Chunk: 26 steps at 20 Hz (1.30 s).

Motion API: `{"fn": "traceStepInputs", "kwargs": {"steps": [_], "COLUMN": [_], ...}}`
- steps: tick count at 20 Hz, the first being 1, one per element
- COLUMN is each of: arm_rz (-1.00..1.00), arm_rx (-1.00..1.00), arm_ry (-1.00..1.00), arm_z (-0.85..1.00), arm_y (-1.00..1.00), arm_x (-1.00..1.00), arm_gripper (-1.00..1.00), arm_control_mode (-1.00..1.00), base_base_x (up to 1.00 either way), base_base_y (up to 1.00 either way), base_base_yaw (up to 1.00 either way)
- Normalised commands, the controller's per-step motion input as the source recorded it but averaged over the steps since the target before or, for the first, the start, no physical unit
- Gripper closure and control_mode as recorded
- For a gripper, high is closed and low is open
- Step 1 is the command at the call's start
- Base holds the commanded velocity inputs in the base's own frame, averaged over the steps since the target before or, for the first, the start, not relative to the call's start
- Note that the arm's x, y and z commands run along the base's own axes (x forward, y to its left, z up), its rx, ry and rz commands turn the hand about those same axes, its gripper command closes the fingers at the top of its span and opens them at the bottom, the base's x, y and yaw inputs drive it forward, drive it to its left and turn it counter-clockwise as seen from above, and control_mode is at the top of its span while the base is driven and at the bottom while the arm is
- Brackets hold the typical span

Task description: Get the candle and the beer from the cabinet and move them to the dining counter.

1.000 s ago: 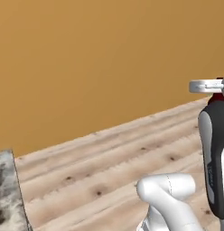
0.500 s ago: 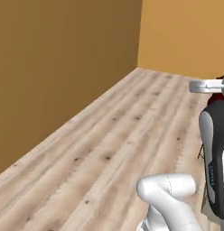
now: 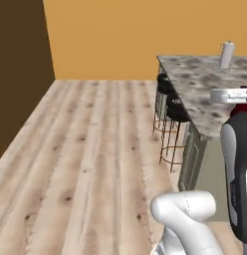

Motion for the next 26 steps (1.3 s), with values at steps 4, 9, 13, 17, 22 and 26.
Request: {"fn": "traceStepInputs", "kwargs": {"steps": [4,9,13,17,22,26], "arm_rz": [0.0,0.0,0.0,0.0,0.0,0.0], "arm_rx": [0.0,0.0,0.0,0.0,0.0,0.0], "arm_ry": [0.0,0.0,0.0,0.0,0.0,0.0], "arm_z": [0.0,0.0,0.0,0.0,0.0,0.0], "arm_y": [0.0,0.0,0.0,0.0,0.0,0.0], "arm_x": [0.0,0.0,0.0,0.0,0.0,0.0], "arm_gripper": [1.0,1.0,1.0,1.0,1.0,1.0], "arm_control_mode": [1.0,1.0,1.0,1.0,1.0,1.0], "base_base_x": [0.65,0.63,0.56,0.71,0.79,0.87], "base_base_y": [0.83,1.0,1.0,1.0,1.0,1.0], "base_base_yaw": [-0.53,-0.47,-0.38,-0.41,-0.48,-0.51]}}
